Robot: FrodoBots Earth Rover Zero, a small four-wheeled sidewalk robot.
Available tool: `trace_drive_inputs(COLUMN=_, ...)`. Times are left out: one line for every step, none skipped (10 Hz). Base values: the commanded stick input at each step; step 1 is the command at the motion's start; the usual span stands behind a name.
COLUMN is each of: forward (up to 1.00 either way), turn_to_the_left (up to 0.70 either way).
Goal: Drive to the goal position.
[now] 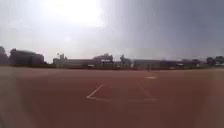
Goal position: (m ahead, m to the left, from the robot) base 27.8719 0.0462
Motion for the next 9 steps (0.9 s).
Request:
trace_drive_inputs(forward=0.7, turn_to_the_left=0.0)
trace_drive_inputs(forward=0.7, turn_to_the_left=0.0)
trace_drive_inputs(forward=0.7, turn_to_the_left=0.0)
trace_drive_inputs(forward=0.7, turn_to_the_left=0.0)
trace_drive_inputs(forward=0.7, turn_to_the_left=0.0)
trace_drive_inputs(forward=0.7, turn_to_the_left=0.0)
trace_drive_inputs(forward=0.7, turn_to_the_left=0.0)
trace_drive_inputs(forward=0.7, turn_to_the_left=0.0)
trace_drive_inputs(forward=0.7, turn_to_the_left=0.0)
